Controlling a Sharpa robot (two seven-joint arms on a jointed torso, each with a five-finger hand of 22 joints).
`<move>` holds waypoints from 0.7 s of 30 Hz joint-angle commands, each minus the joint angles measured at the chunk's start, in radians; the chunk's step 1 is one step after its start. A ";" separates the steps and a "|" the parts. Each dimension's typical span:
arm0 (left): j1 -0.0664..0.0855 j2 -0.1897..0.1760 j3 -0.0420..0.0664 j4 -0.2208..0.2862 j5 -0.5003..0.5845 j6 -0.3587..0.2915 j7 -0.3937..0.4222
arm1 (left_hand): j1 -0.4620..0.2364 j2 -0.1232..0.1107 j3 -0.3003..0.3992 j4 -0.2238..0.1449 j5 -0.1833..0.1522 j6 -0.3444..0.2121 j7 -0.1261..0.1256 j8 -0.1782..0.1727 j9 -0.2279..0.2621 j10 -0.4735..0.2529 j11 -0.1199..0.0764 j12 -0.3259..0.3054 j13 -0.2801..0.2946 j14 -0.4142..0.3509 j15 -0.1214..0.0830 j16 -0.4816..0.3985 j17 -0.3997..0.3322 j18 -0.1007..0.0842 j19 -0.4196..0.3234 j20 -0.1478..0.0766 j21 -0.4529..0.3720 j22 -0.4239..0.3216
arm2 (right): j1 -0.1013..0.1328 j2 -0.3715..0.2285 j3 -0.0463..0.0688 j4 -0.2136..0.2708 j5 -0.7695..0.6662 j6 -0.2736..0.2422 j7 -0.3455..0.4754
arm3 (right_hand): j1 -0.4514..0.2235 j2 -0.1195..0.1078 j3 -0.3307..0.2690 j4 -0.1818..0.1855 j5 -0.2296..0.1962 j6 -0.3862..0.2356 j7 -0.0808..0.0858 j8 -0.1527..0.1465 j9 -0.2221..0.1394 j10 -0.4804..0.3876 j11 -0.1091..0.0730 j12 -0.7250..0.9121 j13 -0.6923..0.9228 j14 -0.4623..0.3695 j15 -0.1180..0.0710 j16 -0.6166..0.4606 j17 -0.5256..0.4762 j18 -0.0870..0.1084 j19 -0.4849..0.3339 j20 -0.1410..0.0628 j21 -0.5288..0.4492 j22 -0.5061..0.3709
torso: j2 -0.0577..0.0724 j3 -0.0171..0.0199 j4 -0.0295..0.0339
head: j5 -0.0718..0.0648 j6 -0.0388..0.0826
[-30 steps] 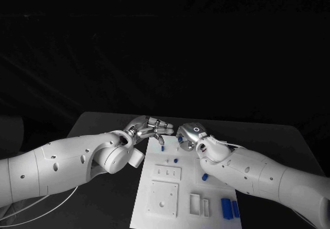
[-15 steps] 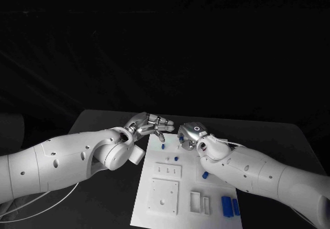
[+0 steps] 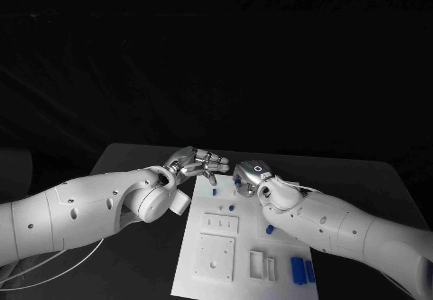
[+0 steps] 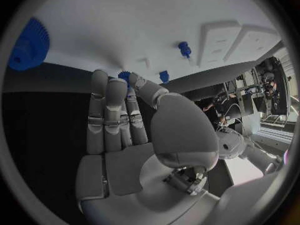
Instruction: Assemble the parts on the task board
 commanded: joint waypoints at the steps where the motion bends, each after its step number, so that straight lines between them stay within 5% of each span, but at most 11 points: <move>1: 0.002 0.003 0.001 0.003 -0.004 0.009 0.004 | -0.004 0.002 -0.005 0.000 0.000 -0.005 0.000 0.002 0.001 -0.007 -0.001 -0.002 0.001 -0.001 0.005 -0.003 -0.001 0.008 0.003 0.005 -0.004 -0.001 | -0.005 0.003 -0.003 -0.005 -0.004 0.029 -0.002 | 0.005 0.005 -0.002 0.000 0.002 -0.011 0.000 -0.001 -0.001 0.030 -0.039 0.003 0.001 -0.001 -0.004 -0.005 -0.001 0.015 0.008 -0.001 -0.006 0.002 | 0.001 -0.0009 -0.0007 | 0.001 0.002; 21: 0.003 0.008 0.001 -0.002 -0.005 0.008 0.004 | -0.004 0.002 -0.005 0.000 0.000 -0.005 0.000 0.002 0.001 -0.007 -0.001 -0.002 0.001 -0.001 0.005 -0.003 -0.001 0.008 0.003 0.005 -0.004 -0.001 | -0.005 0.010 -0.006 -0.011 0.020 0.055 0.011 | -0.009 -0.016 0.011 0.004 0.012 -0.081 0.020 -0.003 -0.004 -0.060 -0.011 0.002 -0.002 0.001 0.022 -0.003 -0.004 0.037 0.008 0.025 -0.023 0.034 | 0.004 -0.0011 -0.0019 | 0.005 0.000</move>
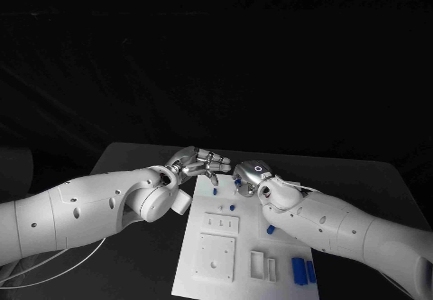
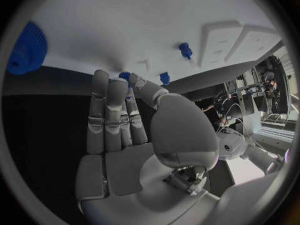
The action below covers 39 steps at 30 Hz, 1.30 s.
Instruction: Assemble the parts on the task board
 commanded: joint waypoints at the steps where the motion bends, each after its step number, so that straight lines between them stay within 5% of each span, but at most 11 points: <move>1: 0.001 0.003 0.001 0.001 -0.003 0.008 0.004 | -0.004 0.002 -0.005 0.000 0.000 -0.005 0.000 0.002 0.001 -0.007 -0.001 -0.002 0.001 -0.001 0.005 -0.003 -0.002 0.008 0.003 0.005 -0.004 -0.001 | -0.006 0.002 -0.004 -0.002 0.012 0.042 0.011 | -0.006 -0.015 0.010 0.001 0.009 -0.025 0.006 -0.003 -0.002 -0.036 0.013 -0.007 -0.002 -0.001 0.012 -0.003 -0.002 0.017 0.000 0.012 -0.008 0.002 | 0.000 0.0006 -0.0015 | 0.001 0.000; 5: 0.001 0.003 0.001 0.001 -0.003 0.007 0.004 | -0.004 0.002 -0.009 -0.001 0.000 -0.006 0.000 0.002 0.001 -0.008 0.000 -0.002 0.001 -0.001 0.005 -0.004 -0.002 0.008 0.003 0.005 -0.004 -0.002 | -0.006 0.001 -0.004 -0.005 0.027 0.031 0.015 | -0.018 -0.043 0.009 0.003 0.026 -0.074 0.017 -0.003 -0.003 -0.113 0.033 -0.006 -0.003 -0.004 0.026 -0.009 -0.009 0.033 0.001 0.029 -0.018 0.001 | 0.001 0.0012 -0.0010 | 0.000 0.001; 9: 0.001 0.002 0.001 0.001 -0.003 0.006 0.004 | -0.004 0.002 -0.009 -0.001 0.000 -0.006 0.000 0.002 0.001 -0.008 0.000 -0.002 0.001 -0.001 0.005 -0.004 -0.002 0.008 0.003 0.005 -0.004 -0.002 | -0.006 -0.001 -0.004 -0.005 0.045 0.015 0.023 | 0.003 -0.053 -0.098 0.024 0.061 -0.103 0.016 -0.002 -0.003 -0.188 0.047 -0.006 -0.003 -0.002 0.038 -0.031 -0.028 0.054 0.017 0.060 -0.066 -0.035 | 0.001 0.0010 -0.0010 | 0.000 0.001; 14: 0.002 -0.001 0.001 0.000 -0.003 0.004 0.004 | -0.004 0.001 -0.010 -0.001 0.000 -0.007 0.001 0.002 0.001 -0.010 0.000 -0.003 0.001 -0.001 0.005 -0.004 -0.002 0.008 0.003 0.005 -0.004 -0.002 | -0.005 -0.009 -0.004 0.006 0.060 -0.003 0.031 | 0.014 -0.053 -0.184 0.051 0.077 -0.116 0.006 -0.001 -0.003 -0.207 0.049 -0.006 -0.003 0.000 0.040 -0.037 -0.036 0.055 0.046 0.067 -0.120 -0.077 | 0.001 0.0017 -0.0021 | 0.000 0.002; 24: 0.002 -0.010 0.001 -0.003 -0.003 0.000 0.005 | -0.004 0.001 -0.010 -0.001 0.000 -0.007 0.001 0.002 0.001 -0.010 0.000 -0.003 0.001 -0.001 0.005 -0.004 -0.002 0.008 0.003 0.005 -0.004 -0.002 | 0.020 -0.086 0.000 0.122 0.084 -0.057 0.028 | 0.004 -0.059 -0.134 0.048 0.060 -0.099 0.012 -0.002 -0.003 -0.151 0.039 -0.006 -0.003 -0.001 0.032 -0.028 -0.029 0.045 0.058 0.053 -0.130 -0.067 | -0.001 0.0048 -0.0092 | -0.002 0.016; 32: 0.002 -0.014 0.001 -0.015 -0.003 0.002 0.007 | -0.002 0.002 -0.010 -0.002 0.000 -0.003 -0.001 0.003 0.001 -0.007 -0.001 -0.002 0.002 -0.001 0.005 -0.004 -0.003 0.008 0.003 0.005 -0.004 -0.003 | 0.053 -0.207 0.027 0.256 0.165 -0.065 0.030 | -0.016 -0.057 -0.085 0.053 0.030 -0.028 -0.002 0.001 0.005 -0.008 0.002 0.001 0.000 -0.010 0.002 -0.033 -0.024 0.009 0.041 0.018 -0.124 -0.041 | -0.010 0.0117 -0.0227 | -0.001 0.018; 39: 0.002 -0.018 0.000 -0.031 -0.003 0.005 0.007 | 0.000 0.005 -0.008 -0.003 0.001 0.013 -0.006 0.005 0.003 0.012 -0.008 -0.002 0.002 -0.001 0.001 -0.004 -0.002 0.006 0.003 0.002 -0.004 -0.002 | 0.070 -0.304 0.042 0.308 0.221 0.007 0.047 | -0.002 -0.040 -0.186 0.054 0.087 -0.009 -0.017 0.000 0.009 0.117 -0.049 0.064 0.023 -0.015 -0.034 -0.033 -0.003 -0.052 0.044 -0.030 -0.136 -0.040 | -0.020 0.0215 -0.0421 | -0.007 0.019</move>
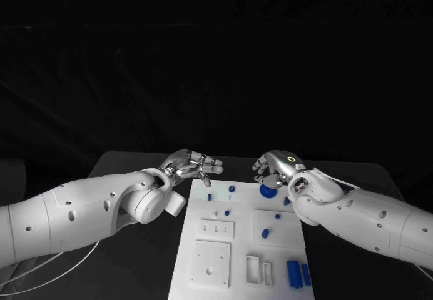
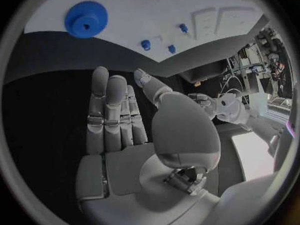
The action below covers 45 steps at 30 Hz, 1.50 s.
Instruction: Assemble the parts on the task board
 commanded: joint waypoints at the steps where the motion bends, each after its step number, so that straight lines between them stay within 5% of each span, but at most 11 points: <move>1: 0.001 0.001 0.001 -0.004 -0.002 0.006 0.008 | 0.000 0.005 -0.006 -0.001 0.001 0.006 0.001 0.005 0.001 0.005 0.000 -0.002 0.001 -0.001 0.001 -0.004 -0.001 0.006 0.003 0.002 -0.004 -0.001 | 0.004 -0.024 0.002 0.008 0.062 0.065 0.023 | 0.003 0.014 -0.041 -0.002 0.024 0.005 -0.002 0.001 0.000 0.016 -0.012 0.030 0.016 0.001 -0.012 -0.001 0.012 -0.025 0.007 -0.016 -0.015 -0.006 | -0.007 0.0069 -0.0137 | -0.007 -0.001; 5: 0.001 0.001 0.000 -0.008 -0.002 0.007 0.009 | -0.001 0.005 -0.007 -0.001 0.001 0.006 0.002 0.003 0.000 0.000 0.002 -0.003 0.001 -0.001 0.002 -0.005 -0.001 0.005 0.002 0.002 -0.004 -0.001 | 0.006 -0.048 0.003 0.001 0.072 0.120 0.032 | 0.001 0.022 -0.058 -0.004 0.035 -0.015 0.002 -0.002 -0.003 -0.005 -0.007 0.038 0.022 -0.004 -0.009 -0.013 0.018 -0.031 0.007 -0.017 -0.030 -0.011 | -0.007 0.0098 -0.0143 | -0.018 -0.004; 7: 0.001 0.001 0.000 -0.009 -0.002 0.008 0.009 | -0.001 0.005 -0.007 -0.001 0.001 0.005 0.002 0.002 0.000 -0.003 0.002 -0.002 0.001 -0.001 0.002 -0.005 -0.001 0.005 0.002 0.002 -0.004 -0.001 | 0.007 -0.055 0.004 -0.005 0.074 0.147 0.034 | -0.008 0.025 -0.041 -0.004 0.039 -0.023 0.009 -0.001 -0.004 -0.061 0.022 -0.021 -0.013 0.001 0.010 -0.016 0.017 -0.022 0.005 -0.006 -0.031 -0.008 | -0.006 0.0110 -0.0136 | -0.023 -0.004; 9: 0.001 0.001 0.000 -0.010 -0.002 0.009 0.008 | -0.002 0.005 -0.007 -0.001 0.001 0.005 0.003 0.002 0.000 -0.006 0.003 -0.002 0.001 -0.001 0.003 -0.006 -0.001 0.005 0.002 0.002 -0.004 -0.001 | 0.007 -0.057 0.004 -0.015 0.070 0.166 0.033 | -0.011 0.028 -0.037 -0.005 0.034 -0.008 0.003 -0.001 -0.003 0.009 -0.003 -0.023 -0.008 0.012 -0.004 -0.012 0.020 -0.013 0.016 -0.005 -0.025 0.000 | -0.006 0.0102 -0.0135 | -0.030 -0.006; 13: 0.001 0.001 0.000 -0.012 -0.002 0.011 0.008 | -0.002 0.005 -0.007 -0.001 0.001 0.005 0.003 0.002 0.000 -0.006 0.003 -0.002 0.001 -0.001 0.003 -0.006 -0.001 0.005 0.002 0.002 -0.004 -0.001 | 0.007 -0.053 0.004 -0.039 0.059 0.193 0.030 | -0.012 0.015 -0.088 -0.002 0.024 0.000 -0.009 0.001 -0.005 0.109 -0.034 0.071 0.070 0.014 -0.024 -0.010 0.031 -0.035 0.025 -0.024 -0.035 -0.004 | -0.005 0.0100 -0.0145 | -0.037 -0.007; 14: 0.001 0.002 0.000 -0.012 -0.002 0.012 0.008 | -0.002 0.005 -0.007 -0.001 0.001 0.005 0.003 0.002 0.000 -0.006 0.003 -0.002 0.001 -0.001 0.003 -0.006 -0.001 0.005 0.002 0.002 -0.004 -0.001 | 0.007 -0.051 0.004 -0.046 0.056 0.202 0.028 | -0.005 0.013 -0.136 0.001 0.030 0.000 -0.012 0.002 -0.006 0.104 -0.042 0.188 0.182 0.020 -0.031 0.012 0.054 -0.045 0.036 -0.034 -0.036 -0.004 | -0.004 0.0090 -0.0130 | -0.039 -0.007; 15: 0.001 0.002 0.000 -0.013 -0.002 0.013 0.009 | -0.002 0.005 -0.007 -0.001 0.001 0.005 0.003 0.002 0.000 -0.006 0.003 -0.002 0.001 -0.001 0.003 -0.006 -0.001 0.005 0.002 0.002 -0.004 -0.001 | 0.007 -0.048 0.004 -0.052 0.054 0.209 0.027 | 0.025 0.041 -0.170 0.002 0.049 -0.017 -0.018 0.005 -0.005 -0.004 -0.055 0.435 0.423 -0.002 -0.028 0.087 0.135 -0.052 0.041 -0.038 -0.031 0.005 | -0.004 0.0096 -0.0130 | -0.041 -0.007; 18: 0.001 0.004 0.000 -0.013 -0.002 0.015 0.008 | -0.002 0.005 -0.007 -0.001 0.001 0.005 0.003 0.002 0.000 -0.006 0.003 -0.002 0.001 -0.001 0.003 -0.006 -0.001 0.005 0.002 0.002 -0.004 -0.001 | 0.006 -0.036 0.004 -0.075 0.049 0.226 0.025 | -0.003 0.034 -0.214 0.027 0.061 -0.062 -0.001 0.002 -0.007 -0.157 -0.030 0.760 0.746 -0.009 -0.015 0.193 0.323 -0.034 0.047 -0.022 -0.013 0.037 | -0.003 0.0092 -0.0109 | -0.046 -0.008; 25: 0.001 0.009 0.000 -0.015 -0.002 0.019 0.007 | -0.002 0.006 -0.007 -0.001 0.001 0.003 0.003 0.002 0.000 -0.008 0.004 -0.002 0.001 -0.002 0.003 -0.006 -0.001 0.005 0.002 0.003 -0.005 -0.001 | -0.005 -0.003 0.004 -0.130 0.042 0.251 0.026 | 0.009 0.021 -0.223 0.054 0.078 -0.109 0.009 -0.001 -0.008 -0.077 -0.020 0.984 1.021 0.021 -0.004 0.252 0.533 -0.005 0.053 -0.006 0.012 0.109 | -0.003 0.0068 -0.0100 | -0.052 -0.012; 33: 0.001 0.009 0.000 -0.013 -0.002 0.021 0.006 | -0.002 0.006 -0.007 -0.001 0.001 0.003 0.003 0.002 0.000 -0.008 0.004 -0.002 0.001 -0.002 0.003 -0.006 -0.001 0.005 0.002 0.003 -0.005 -0.001 | -0.024 0.029 0.003 -0.175 0.039 0.285 0.025 | 0.014 0.022 -0.238 0.062 0.125 -0.110 -0.005 0.000 0.016 -0.034 -0.030 1.035 1.094 0.033 -0.013 0.273 0.581 -0.009 0.058 -0.014 0.017 0.146 | -0.003 0.0057 -0.0086 | -0.052 -0.018; 45: 0.001 0.009 0.000 -0.009 -0.003 0.022 0.004 | -0.002 0.006 -0.007 -0.001 0.001 0.003 0.003 0.002 0.000 -0.008 0.004 -0.002 0.001 -0.002 0.003 -0.006 -0.001 0.005 0.002 0.003 -0.005 -0.001 | -0.039 0.050 0.001 -0.209 0.030 0.281 0.022 | 0.019 0.022 -0.276 0.074 0.105 -0.153 0.003 -0.001 0.037 -0.033 -0.023 1.025 1.106 0.034 -0.008 0.272 0.590 -0.005 0.062 -0.009 0.000 0.173 | -0.002 0.0060 -0.0112 | -0.048 -0.028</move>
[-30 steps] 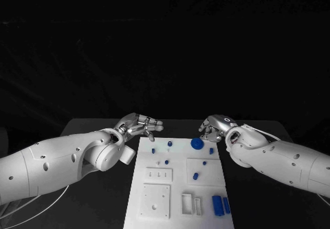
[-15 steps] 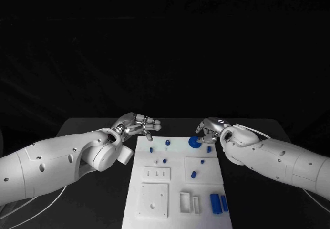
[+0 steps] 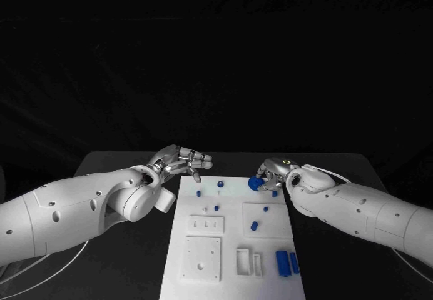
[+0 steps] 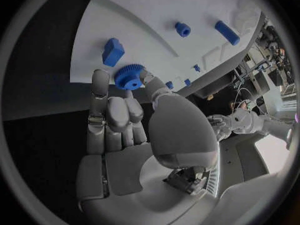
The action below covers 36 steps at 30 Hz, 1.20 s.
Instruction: Assemble the parts on the task board
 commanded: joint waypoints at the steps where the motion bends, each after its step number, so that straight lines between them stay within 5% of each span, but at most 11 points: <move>1: 0.001 0.002 0.001 0.003 -0.002 0.016 0.004 | -0.002 0.006 -0.005 0.001 0.001 0.003 0.003 0.002 0.001 -0.004 0.000 -0.002 0.001 -0.002 0.003 -0.006 -0.002 0.005 0.002 0.003 -0.005 -0.001 | -0.004 0.001 -0.001 -0.007 -0.017 0.017 0.003 | 0.006 -0.001 -0.006 0.001 -0.003 -0.011 0.002 -0.006 -0.001 -0.004 0.005 -0.004 0.001 0.004 0.005 0.002 0.002 0.016 0.006 0.002 -0.004 0.002 | 0.000 0.0002 -0.0015 | 0.001 -0.003; 16: 0.001 0.003 0.001 0.002 -0.002 0.018 0.001 | -0.003 0.006 -0.007 0.002 0.000 -0.001 0.004 0.003 0.001 -0.007 0.001 -0.002 0.001 -0.002 0.004 -0.006 -0.001 0.006 0.001 0.004 -0.005 -0.001 | -0.007 0.009 -0.001 -0.017 -0.006 0.014 0.009 | 0.003 0.001 -0.024 0.019 0.007 -0.035 0.004 -0.005 0.000 -0.008 0.007 -0.012 -0.004 0.004 0.006 -0.003 0.000 0.016 0.010 0.004 -0.018 0.009 | -0.002 0.0011 -0.0007 | 0.002 -0.013; 24: 0.001 0.004 0.001 0.001 -0.002 0.020 0.000 | -0.003 0.006 -0.007 0.002 0.000 -0.001 0.004 0.003 0.001 -0.007 0.001 -0.002 0.001 -0.002 0.004 -0.006 -0.001 0.006 0.001 0.004 -0.005 -0.001 | -0.007 0.003 -0.001 -0.016 0.033 0.009 0.021 | -0.032 0.023 0.046 0.018 0.043 0.054 -0.004 -0.005 0.004 -0.006 0.003 -0.010 0.000 0.004 0.002 -0.001 0.003 0.012 0.014 -0.002 -0.028 0.022 | 0.000 0.0015 -0.0017 | 0.003 -0.014; 36: 0.001 0.008 0.001 -0.002 -0.002 0.021 0.000 | -0.003 0.006 -0.007 0.002 0.000 -0.001 0.004 0.003 0.001 -0.007 0.001 -0.002 0.001 -0.002 0.004 -0.006 -0.001 0.006 0.001 0.004 -0.005 -0.001 | -0.007 0.010 -0.001 -0.020 0.049 0.023 0.022 | -0.037 0.018 0.058 0.011 0.040 0.057 -0.004 -0.006 0.007 -0.007 0.004 -0.012 0.000 0.004 0.002 -0.002 0.004 0.012 0.016 -0.002 -0.035 0.029 | -0.001 0.0025 -0.0001 | 0.002 -0.016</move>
